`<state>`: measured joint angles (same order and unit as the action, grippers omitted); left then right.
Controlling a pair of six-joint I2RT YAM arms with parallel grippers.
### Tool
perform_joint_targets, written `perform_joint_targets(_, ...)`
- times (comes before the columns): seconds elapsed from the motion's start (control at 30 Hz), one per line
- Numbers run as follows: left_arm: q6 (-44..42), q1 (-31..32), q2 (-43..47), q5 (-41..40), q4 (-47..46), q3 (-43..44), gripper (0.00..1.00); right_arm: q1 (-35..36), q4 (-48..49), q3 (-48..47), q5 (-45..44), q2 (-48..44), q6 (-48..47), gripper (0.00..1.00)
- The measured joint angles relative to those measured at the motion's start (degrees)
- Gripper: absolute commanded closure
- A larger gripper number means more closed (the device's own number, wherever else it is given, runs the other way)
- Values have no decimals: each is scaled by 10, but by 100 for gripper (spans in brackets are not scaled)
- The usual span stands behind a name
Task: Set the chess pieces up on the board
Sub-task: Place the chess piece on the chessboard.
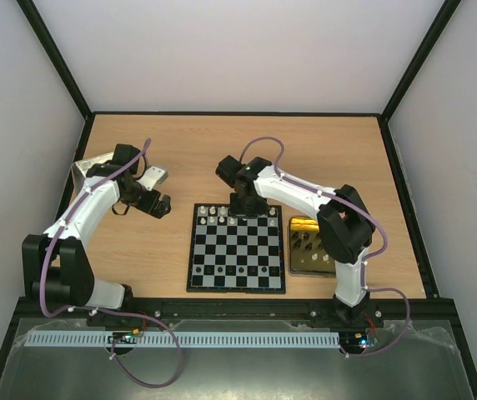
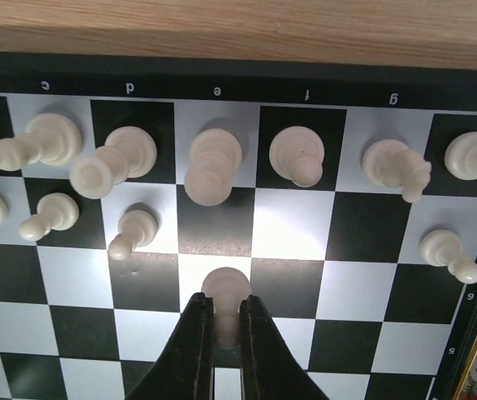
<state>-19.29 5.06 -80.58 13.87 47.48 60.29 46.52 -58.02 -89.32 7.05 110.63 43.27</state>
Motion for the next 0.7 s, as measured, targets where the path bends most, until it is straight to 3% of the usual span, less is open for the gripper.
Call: perform_joint_targets(0.7,0,0,0,0,0,-6,1,0,33,14,6,35,0,92)
